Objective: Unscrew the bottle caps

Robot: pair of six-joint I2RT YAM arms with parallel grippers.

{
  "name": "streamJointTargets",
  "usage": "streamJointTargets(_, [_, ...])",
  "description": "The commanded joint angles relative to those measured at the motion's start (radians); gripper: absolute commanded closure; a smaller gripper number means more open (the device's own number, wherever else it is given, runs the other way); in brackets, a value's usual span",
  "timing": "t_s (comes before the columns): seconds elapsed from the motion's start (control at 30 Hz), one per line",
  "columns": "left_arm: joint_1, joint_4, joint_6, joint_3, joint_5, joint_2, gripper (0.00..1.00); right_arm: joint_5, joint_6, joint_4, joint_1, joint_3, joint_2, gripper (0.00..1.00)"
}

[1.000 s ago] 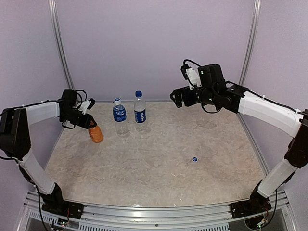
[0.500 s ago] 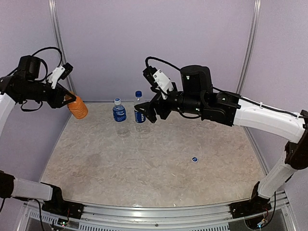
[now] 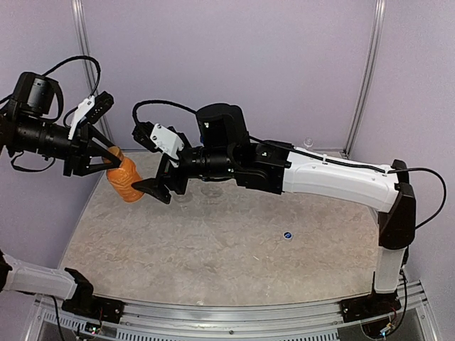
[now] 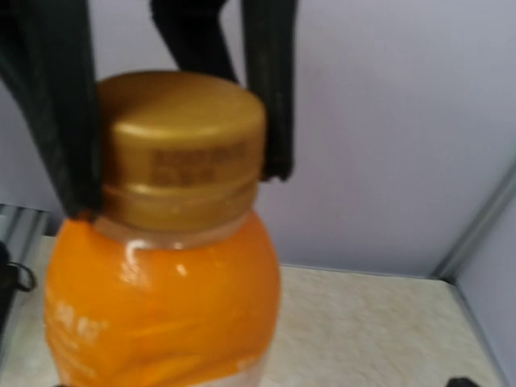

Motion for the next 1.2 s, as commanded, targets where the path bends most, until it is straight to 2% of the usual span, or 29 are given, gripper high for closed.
streamJointTargets(0.0, [-0.022, -0.172, -0.025, 0.03, 0.041, 0.006, 1.0, -0.133, 0.033, 0.032, 0.001, -0.031, 0.024, 0.01])
streamJointTargets(0.2, [-0.026, -0.156, -0.028, 0.047, 0.042, 0.006, 1.0, -0.172, 0.054, 0.085, 0.001, -0.043, 0.052, 0.04])
streamJointTargets(0.27, [-0.026, -0.155, -0.028, 0.056, 0.045, 0.004, 1.0, -0.174, 0.064, 0.101, 0.001, -0.044, 0.059, 0.08])
streamJointTargets(0.33, [-0.026, -0.155, -0.032, 0.06, 0.053, 0.004, 1.0, -0.179, 0.07, 0.109, 0.001, -0.046, 0.062, 0.16])
streamJointTargets(0.47, [-0.026, -0.152, -0.038, 0.059, 0.059, 0.001, 1.0, -0.195, 0.087, 0.123, 0.0, -0.051, 0.06, 0.4])
streamJointTargets(0.53, [-0.026, -0.151, -0.04, 0.054, 0.061, 0.001, 1.0, -0.189, 0.1, 0.154, -0.001, -0.068, 0.048, 0.47])
streamJointTargets(0.57, [-0.026, -0.146, -0.046, 0.053, 0.062, 0.0, 0.96, -0.184, 0.106, 0.172, 0.0, -0.083, 0.039, 0.48])
streamJointTargets(0.6, [-0.025, -0.137, -0.057, 0.05, 0.06, -0.003, 0.75, -0.176, 0.113, 0.195, -0.001, -0.1, 0.029, 0.5])
streamJointTargets(0.63, [-0.024, -0.12, -0.07, 0.046, 0.054, -0.007, 0.38, -0.163, 0.123, 0.223, 0.001, -0.117, 0.021, 0.52])
streamJointTargets(0.67, [-0.024, -0.099, -0.088, 0.039, 0.045, -0.014, 0.14, -0.151, 0.136, 0.252, 0.0, -0.136, 0.011, 0.55])
streamJointTargets(0.7, [-0.024, -0.079, -0.097, 0.031, 0.04, -0.022, 0.04, -0.138, 0.149, 0.286, 0.0, -0.153, 0.002, 0.58])
streamJointTargets(0.77, [-0.024, -0.025, -0.129, -0.003, 0.028, -0.051, 0.01, -0.11, 0.185, 0.364, 0.0, -0.189, -0.012, 0.6])
streamJointTargets(0.97, [-0.022, 0.17, -0.279, -0.191, -0.03, -0.176, 0.01, 0.007, 0.261, 0.641, 0.025, -0.298, -0.035, 0.59])
streamJointTargets(1.07, [-0.018, 0.234, -0.384, -0.237, -0.068, -0.155, 0.01, 0.042, 0.242, 0.702, 0.049, -0.308, -0.024, 0.59])
streamJointTargets(1.17, [-0.02, 0.299, -0.414, -0.263, -0.015, -0.15, 0.01, 0.055, 0.243, 0.718, 0.057, -0.305, -0.012, 0.59])
